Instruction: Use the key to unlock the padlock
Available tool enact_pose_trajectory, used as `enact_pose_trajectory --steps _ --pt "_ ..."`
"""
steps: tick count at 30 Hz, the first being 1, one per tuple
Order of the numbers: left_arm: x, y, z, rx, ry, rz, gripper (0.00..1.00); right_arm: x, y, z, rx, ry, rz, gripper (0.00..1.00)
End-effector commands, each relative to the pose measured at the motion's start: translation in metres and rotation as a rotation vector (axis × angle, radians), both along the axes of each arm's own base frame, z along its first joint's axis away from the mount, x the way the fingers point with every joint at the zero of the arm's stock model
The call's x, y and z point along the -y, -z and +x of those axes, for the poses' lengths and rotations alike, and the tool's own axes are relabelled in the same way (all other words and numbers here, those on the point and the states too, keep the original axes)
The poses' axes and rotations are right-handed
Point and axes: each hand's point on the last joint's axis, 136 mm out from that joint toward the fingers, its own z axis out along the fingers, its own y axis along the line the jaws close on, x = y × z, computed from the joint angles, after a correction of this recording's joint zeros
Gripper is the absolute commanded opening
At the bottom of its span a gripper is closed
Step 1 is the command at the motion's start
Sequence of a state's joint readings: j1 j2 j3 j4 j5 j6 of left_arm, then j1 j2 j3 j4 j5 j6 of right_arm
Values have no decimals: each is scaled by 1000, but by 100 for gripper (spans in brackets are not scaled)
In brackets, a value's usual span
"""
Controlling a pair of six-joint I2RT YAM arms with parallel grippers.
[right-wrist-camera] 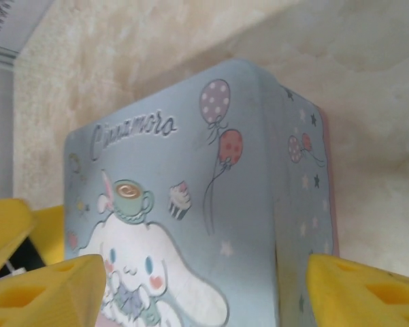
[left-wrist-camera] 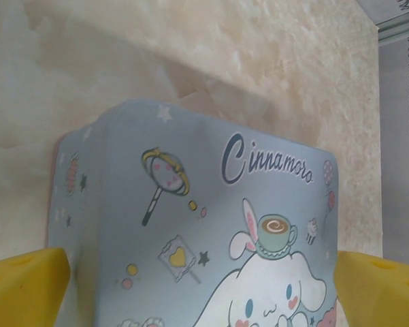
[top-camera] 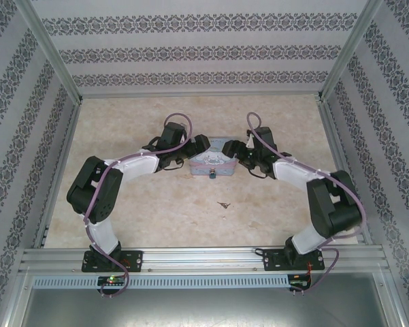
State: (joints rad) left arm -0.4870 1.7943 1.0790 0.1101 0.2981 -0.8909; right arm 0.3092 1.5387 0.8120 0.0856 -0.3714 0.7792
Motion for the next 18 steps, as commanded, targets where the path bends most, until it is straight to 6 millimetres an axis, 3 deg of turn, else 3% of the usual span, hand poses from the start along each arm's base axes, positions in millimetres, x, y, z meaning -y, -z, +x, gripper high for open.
enact_pose_trajectory --steps 1,5,9,13,18 --pt "-17 -13 -1 41 -30 1 99 19 -12 -16 46 17 -34 78" --pt "-44 -14 -3 38 -79 13 99 22 -6 -52 23 -45 -85 77" --pt "-60 -26 -11 50 -84 31 99 10 10 -91 -20 -166 -140 72" --pt "-61 -40 -21 54 -53 35 100 -8 30 -122 -59 -288 -208 65" --pt "-55 -49 -27 49 -36 -12 100 -25 51 -139 -94 -377 -287 56"
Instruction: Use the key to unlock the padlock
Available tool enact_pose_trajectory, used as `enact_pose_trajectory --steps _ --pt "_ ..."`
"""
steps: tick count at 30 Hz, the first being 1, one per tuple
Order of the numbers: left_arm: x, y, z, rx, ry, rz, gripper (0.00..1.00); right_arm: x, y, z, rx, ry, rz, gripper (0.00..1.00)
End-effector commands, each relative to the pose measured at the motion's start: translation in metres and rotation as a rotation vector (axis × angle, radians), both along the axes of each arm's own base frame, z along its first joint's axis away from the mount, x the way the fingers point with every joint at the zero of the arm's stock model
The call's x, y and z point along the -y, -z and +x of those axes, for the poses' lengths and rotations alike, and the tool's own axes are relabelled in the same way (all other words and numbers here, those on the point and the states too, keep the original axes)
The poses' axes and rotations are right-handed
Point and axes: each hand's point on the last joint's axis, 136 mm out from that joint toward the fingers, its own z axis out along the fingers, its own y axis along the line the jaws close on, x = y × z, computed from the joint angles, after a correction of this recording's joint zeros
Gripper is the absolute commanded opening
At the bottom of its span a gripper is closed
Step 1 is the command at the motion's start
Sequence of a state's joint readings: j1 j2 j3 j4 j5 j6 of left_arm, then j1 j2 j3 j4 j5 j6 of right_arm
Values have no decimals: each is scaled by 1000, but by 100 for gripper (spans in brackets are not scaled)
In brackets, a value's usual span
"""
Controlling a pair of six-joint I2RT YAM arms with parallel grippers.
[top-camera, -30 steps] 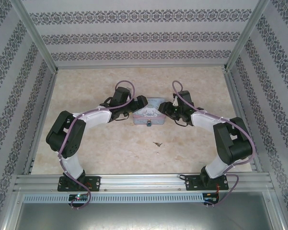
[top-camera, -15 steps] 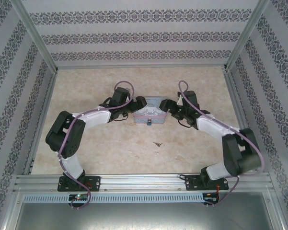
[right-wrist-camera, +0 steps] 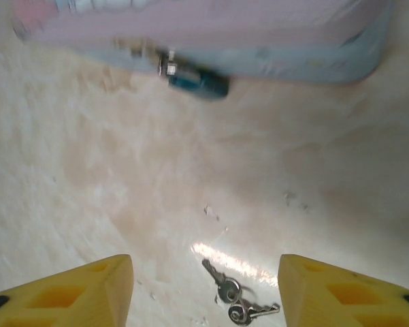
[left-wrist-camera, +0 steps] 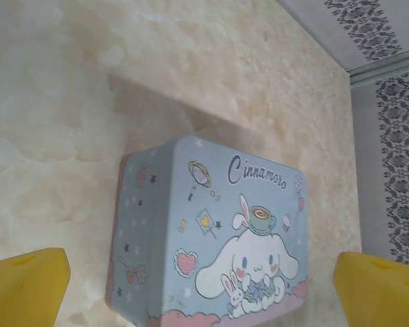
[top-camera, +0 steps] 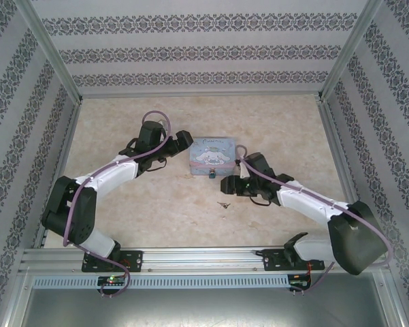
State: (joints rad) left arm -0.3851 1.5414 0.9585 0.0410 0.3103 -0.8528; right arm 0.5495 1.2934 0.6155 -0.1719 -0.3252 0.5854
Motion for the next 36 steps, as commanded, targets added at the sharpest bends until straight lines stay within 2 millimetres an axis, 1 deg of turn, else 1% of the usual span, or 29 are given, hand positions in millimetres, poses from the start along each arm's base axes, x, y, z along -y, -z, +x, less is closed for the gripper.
enact_pose_trajectory --steps 1,2,5,12,18,28,36 --pt "4 -1 -10 -26 34 -11 99 0 20 -9 -20 -48 -98 53" --pt "5 -1 -10 -26 35 -19 100 -3 22 -9 -22 -57 -107 50" --pt "8 -1 -10 -33 42 -36 100 -10 27 -9 -30 -91 -135 48" --pt "10 0 -10 -35 50 -44 100 -17 40 -10 -41 -145 -195 48" --pt "11 4 -10 -42 51 -51 99 -22 48 -19 -57 -195 -239 47" --pt "13 8 -9 -48 51 -72 100 -12 58 -44 -55 -234 -359 47" --pt "15 9 -8 -51 52 -82 100 5 60 -53 -29 -244 -504 46"
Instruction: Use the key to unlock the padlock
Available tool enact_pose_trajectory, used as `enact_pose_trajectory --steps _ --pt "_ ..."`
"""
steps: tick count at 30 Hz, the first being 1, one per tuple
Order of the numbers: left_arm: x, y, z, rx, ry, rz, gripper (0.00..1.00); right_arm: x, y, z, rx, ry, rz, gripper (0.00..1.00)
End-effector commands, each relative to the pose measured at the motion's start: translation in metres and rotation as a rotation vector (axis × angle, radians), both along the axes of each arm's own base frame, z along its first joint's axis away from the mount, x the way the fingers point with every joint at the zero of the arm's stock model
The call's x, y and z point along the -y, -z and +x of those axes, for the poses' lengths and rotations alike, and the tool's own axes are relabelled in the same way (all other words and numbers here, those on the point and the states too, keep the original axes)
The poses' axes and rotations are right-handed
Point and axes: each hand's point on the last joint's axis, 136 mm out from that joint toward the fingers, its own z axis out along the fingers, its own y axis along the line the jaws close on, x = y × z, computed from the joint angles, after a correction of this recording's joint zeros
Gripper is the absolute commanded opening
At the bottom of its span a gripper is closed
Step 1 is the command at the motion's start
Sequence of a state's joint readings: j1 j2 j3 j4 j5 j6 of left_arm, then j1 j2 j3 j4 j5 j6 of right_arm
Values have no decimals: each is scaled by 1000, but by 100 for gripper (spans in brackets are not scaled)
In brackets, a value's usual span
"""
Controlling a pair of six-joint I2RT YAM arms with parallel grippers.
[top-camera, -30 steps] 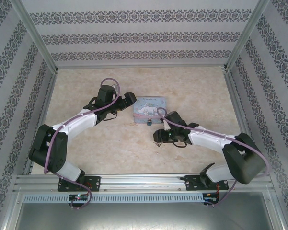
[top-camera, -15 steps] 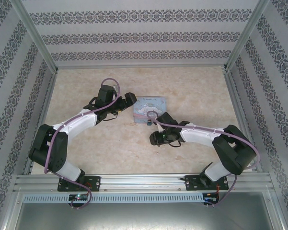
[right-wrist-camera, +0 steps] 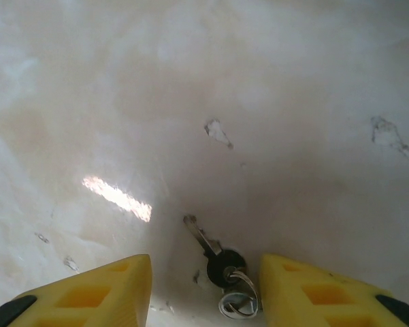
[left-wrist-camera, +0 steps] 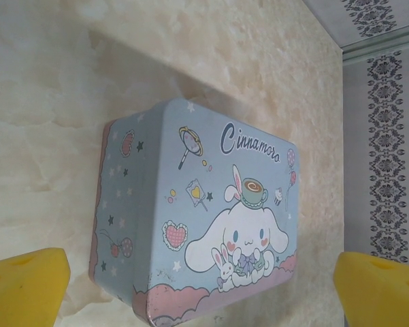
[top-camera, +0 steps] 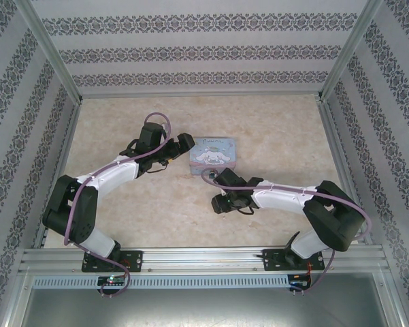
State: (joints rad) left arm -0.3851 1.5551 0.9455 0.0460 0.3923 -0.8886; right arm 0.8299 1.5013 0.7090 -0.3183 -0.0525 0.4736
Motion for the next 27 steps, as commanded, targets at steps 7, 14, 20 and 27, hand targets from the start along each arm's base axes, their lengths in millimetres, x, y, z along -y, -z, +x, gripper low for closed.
enact_pose_trajectory --steps 7,14,20,27 --pt "6 3 3 2 2 -31 99 32 11 -12 6 -32 -220 45" --pt "6 4 4 0 -1 -34 99 25 18 -7 15 -51 -247 41" --pt "6 5 4 -4 -4 -36 99 22 22 -1 27 -50 -261 34" --pt "7 6 4 -7 -3 -40 100 22 28 1 28 -44 -268 15"
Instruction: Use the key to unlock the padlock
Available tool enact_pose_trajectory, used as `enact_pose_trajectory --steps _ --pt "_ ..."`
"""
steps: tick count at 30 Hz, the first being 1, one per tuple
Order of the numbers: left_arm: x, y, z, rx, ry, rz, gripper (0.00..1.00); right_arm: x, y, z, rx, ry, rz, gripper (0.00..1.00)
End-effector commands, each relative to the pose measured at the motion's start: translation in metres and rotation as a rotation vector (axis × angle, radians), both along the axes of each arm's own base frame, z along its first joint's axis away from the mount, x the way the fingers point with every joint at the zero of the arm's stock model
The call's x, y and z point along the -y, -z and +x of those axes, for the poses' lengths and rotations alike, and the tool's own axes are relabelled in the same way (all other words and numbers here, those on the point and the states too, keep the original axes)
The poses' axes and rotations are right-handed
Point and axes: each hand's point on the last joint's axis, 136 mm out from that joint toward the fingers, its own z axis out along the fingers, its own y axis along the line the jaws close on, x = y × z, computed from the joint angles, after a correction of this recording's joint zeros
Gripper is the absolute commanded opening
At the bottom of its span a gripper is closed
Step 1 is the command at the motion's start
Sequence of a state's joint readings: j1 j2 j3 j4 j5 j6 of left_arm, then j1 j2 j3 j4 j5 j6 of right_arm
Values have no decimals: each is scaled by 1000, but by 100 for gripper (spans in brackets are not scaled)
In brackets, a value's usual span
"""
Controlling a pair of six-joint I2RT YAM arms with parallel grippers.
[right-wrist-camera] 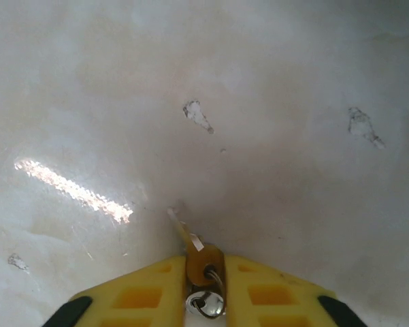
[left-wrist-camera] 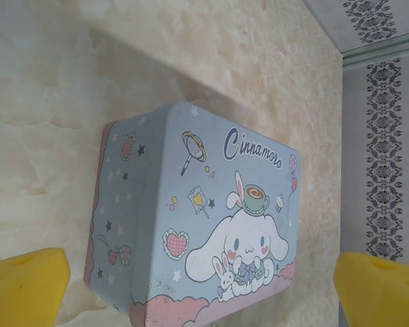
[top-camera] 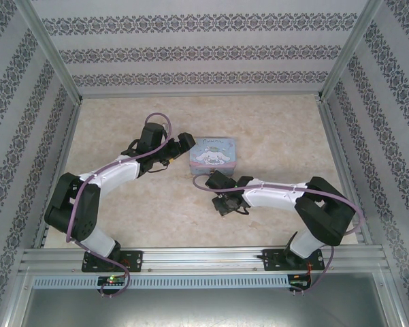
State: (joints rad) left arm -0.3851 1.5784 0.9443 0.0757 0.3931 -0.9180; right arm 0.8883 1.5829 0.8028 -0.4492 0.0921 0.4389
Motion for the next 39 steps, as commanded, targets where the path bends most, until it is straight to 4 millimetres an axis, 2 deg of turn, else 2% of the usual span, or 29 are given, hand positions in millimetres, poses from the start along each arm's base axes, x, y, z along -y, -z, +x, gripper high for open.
enact_pose_trajectory --steps 1,5,10,18,24,30,34,39 --pt "5 1 0 7 14 -21 100 14 22 -2 -4 6 -78 10" --pt "5 -1 -1 12 17 -19 99 12 13 -1 1 5 -39 0" --pt "5 -4 -1 17 20 -25 100 7 -10 6 -1 35 100 0" --pt "14 -13 -3 25 45 -69 100 -7 -58 25 -14 97 458 0" --pt "34 -32 -5 36 85 -170 100 -15 -103 43 9 85 717 0" --pt "66 -47 -10 39 148 -263 100 -19 -150 59 44 25 937 0" --pt "82 -51 -14 34 176 -296 100 -10 -161 76 64 73 995 0" --pt "96 -52 -18 7 166 -358 96 -8 -171 87 78 87 1037 0"
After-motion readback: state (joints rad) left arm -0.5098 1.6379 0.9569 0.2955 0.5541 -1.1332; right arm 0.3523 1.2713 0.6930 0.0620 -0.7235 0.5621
